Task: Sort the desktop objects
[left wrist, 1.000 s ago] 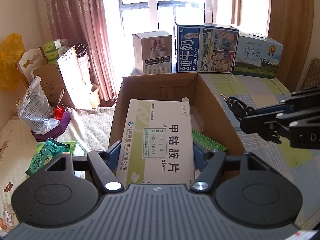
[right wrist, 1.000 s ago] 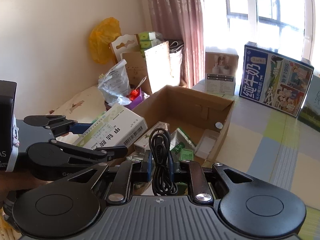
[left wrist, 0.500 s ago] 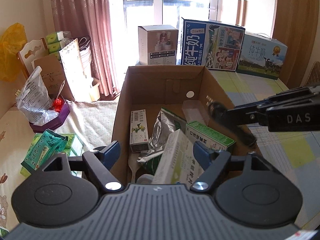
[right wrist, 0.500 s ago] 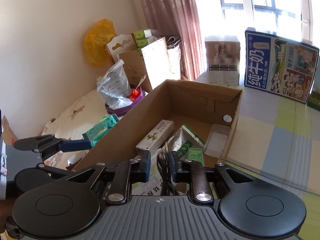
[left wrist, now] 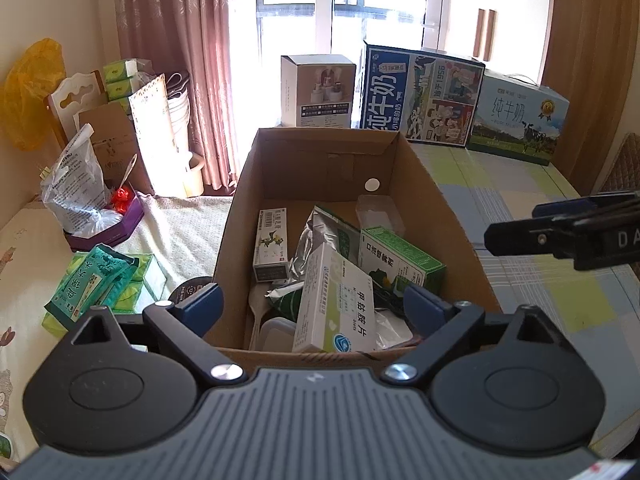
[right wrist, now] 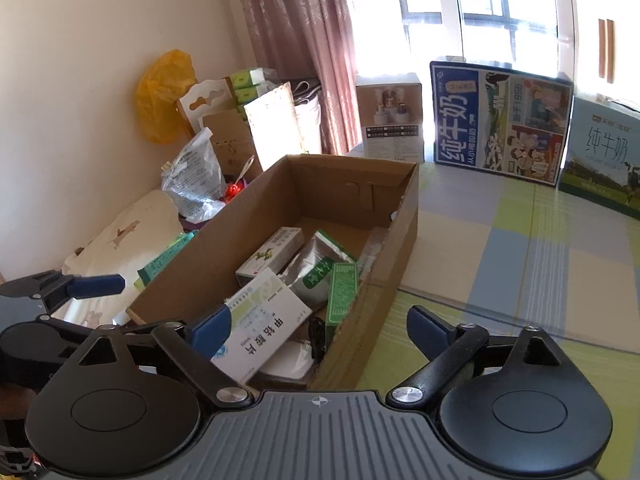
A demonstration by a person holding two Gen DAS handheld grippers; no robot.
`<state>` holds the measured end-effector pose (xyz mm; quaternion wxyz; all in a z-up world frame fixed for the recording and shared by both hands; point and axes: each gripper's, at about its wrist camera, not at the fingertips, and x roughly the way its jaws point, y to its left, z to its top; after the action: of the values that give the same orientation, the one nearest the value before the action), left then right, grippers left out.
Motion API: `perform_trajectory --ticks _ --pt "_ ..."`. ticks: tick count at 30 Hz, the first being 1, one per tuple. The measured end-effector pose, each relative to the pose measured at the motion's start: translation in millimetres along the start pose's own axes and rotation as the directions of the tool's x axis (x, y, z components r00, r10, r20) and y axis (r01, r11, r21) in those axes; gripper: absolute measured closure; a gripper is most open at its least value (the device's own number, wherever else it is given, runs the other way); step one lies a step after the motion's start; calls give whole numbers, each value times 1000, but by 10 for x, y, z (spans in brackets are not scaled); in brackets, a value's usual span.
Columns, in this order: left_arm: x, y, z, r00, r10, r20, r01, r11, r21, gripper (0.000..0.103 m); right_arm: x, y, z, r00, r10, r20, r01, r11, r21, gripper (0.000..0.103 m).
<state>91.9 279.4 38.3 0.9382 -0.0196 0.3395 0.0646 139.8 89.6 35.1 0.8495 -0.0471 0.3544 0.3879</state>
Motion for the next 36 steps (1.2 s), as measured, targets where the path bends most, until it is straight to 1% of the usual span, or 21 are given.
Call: perform_trajectory --ticks 2,4,7,9,12,16,20,27,29,32,36 --pt "-91 -58 -23 1000 13 9 -13 1000 5 2 -93 31 -63 1000 -6 -9 6 1000 -10 2" --pt "-182 -122 -38 999 35 18 -35 999 13 2 -183 54 -118 1000 -12 -23 11 1000 -10 2" --pt "-316 -169 -73 999 52 15 -52 999 -10 1 -323 100 -208 999 -11 -43 11 1000 4 2" --pt "-400 -184 -90 999 49 -9 -49 998 -42 1 -436 137 -270 999 -18 -40 18 1000 12 2" --pt "-548 -221 -128 999 16 -39 -19 997 -77 2 -603 164 -346 999 -34 -32 36 999 38 2" --pt "-754 -348 -183 998 28 -51 -31 998 -49 1 -760 194 -442 996 -49 -80 56 995 77 2" --pt "-939 -416 -234 999 13 -47 -16 998 -61 1 -922 246 -549 995 -47 -86 55 995 86 2" --pt "-1172 -441 -355 998 23 -56 -29 994 -103 1 -1094 374 -677 994 -73 -84 76 996 42 2" --pt "-1218 -445 -391 998 38 -56 -44 993 -109 1 -1139 390 -708 994 -80 -70 83 996 44 2" --pt "-1258 -441 -429 996 68 -60 -74 992 -104 1 -1165 405 -736 994 -80 -74 84 996 41 2" --pt "-1291 -413 -456 996 66 -63 -73 990 -124 1 -1183 429 -764 994 -80 -77 83 996 38 2"
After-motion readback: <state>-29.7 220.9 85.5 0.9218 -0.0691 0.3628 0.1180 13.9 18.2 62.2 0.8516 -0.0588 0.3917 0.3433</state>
